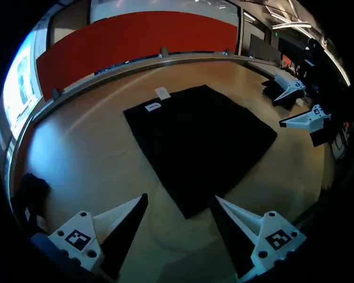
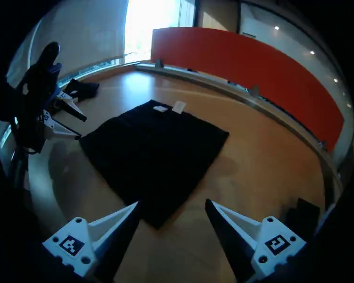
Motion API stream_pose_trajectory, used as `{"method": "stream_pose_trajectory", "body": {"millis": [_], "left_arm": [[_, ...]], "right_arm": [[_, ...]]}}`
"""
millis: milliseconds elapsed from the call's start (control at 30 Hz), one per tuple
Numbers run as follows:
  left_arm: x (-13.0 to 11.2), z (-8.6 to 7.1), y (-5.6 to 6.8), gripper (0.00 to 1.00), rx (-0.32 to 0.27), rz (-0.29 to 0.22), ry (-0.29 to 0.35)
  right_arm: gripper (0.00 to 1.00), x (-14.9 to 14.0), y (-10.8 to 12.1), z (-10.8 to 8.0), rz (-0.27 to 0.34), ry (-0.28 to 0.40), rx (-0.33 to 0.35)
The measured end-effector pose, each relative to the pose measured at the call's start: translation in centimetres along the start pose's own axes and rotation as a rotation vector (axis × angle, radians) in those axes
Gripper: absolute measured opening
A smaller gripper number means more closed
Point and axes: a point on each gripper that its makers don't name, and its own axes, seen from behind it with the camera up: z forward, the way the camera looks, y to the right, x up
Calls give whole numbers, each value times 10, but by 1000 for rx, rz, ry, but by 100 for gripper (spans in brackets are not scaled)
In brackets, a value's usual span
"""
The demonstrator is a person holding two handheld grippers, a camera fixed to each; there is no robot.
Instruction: Fold towel
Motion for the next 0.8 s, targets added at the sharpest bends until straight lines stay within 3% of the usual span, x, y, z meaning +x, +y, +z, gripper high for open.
{"method": "stream_pose_trajectory", "body": {"millis": [433, 667, 800], "left_arm": [[-17, 10, 10, 94, -15, 13, -35], [-21, 13, 12, 92, -17, 14, -46], [-22, 13, 14, 86, -18, 25, -50]], "right_arm": [[98, -18, -11, 12, 6, -25, 26], [81, -24, -14, 17, 14, -38, 39], [74, -28, -13, 18, 14, -45, 34]]}}
